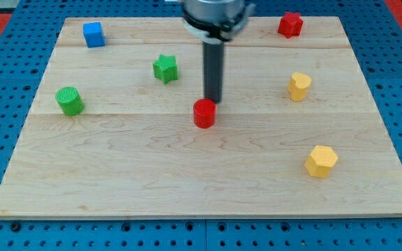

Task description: Slide the yellow hexagon to the bottom left of the red circle

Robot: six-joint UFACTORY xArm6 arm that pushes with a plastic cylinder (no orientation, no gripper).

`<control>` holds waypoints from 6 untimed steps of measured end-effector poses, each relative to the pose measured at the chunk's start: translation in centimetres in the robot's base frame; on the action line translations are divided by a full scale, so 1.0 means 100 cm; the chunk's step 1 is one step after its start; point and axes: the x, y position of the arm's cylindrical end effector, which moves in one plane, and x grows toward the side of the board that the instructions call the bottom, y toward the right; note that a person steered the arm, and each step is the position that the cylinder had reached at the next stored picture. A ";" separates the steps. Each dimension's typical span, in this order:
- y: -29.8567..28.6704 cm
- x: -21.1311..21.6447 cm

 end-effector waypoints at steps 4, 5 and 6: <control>0.166 0.117; 0.043 0.112; -0.068 0.098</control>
